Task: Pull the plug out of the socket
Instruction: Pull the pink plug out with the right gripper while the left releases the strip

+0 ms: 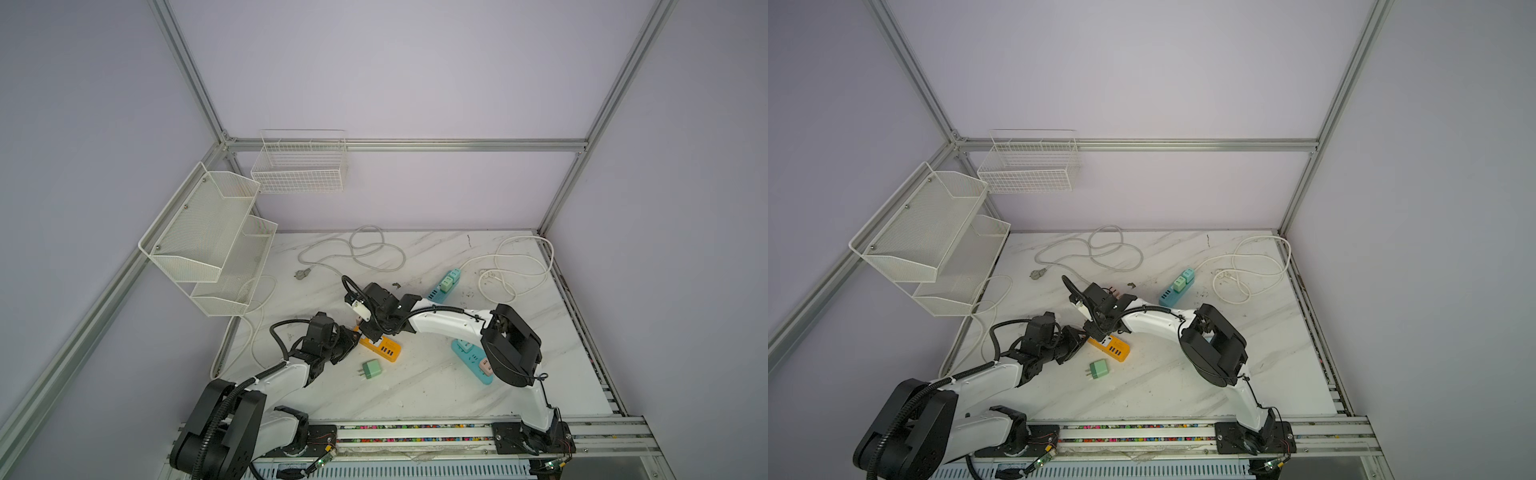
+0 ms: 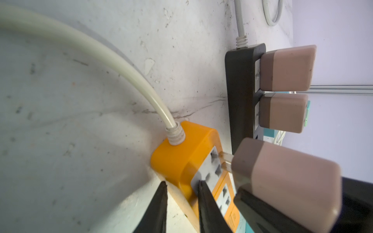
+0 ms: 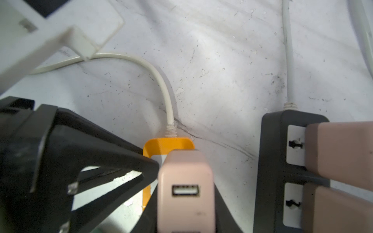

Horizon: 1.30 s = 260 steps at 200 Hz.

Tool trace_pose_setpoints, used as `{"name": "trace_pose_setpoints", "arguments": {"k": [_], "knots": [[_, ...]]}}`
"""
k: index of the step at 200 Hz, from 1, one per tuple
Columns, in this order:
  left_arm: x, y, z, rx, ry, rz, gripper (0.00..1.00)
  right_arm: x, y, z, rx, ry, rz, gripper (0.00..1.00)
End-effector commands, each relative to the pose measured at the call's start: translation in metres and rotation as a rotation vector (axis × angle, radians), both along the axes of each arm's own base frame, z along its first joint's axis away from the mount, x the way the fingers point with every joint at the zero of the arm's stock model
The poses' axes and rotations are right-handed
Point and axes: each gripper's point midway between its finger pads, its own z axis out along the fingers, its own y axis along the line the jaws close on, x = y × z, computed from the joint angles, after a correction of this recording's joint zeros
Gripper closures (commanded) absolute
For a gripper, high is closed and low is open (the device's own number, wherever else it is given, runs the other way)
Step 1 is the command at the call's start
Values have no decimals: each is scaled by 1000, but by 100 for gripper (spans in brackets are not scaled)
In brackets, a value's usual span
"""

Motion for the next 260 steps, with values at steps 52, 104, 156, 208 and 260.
{"name": "trace_pose_setpoints", "arguments": {"k": [52,104,156,208,260], "knots": [[-27,12,-28,81,172,-1,74,0,-2,72,195,-4,-21,85],[-1,1,17,55,60,-29,72,-11,-11,89,361,96,-159,88],[7,5,52,73,-22,-21,71,-19,-20,112,557,190,-294,87],[-7,26,69,157,-60,20,67,-39,-14,93,616,320,-355,87],[-22,45,90,257,-141,14,63,-61,-1,72,651,393,-399,87]]}}
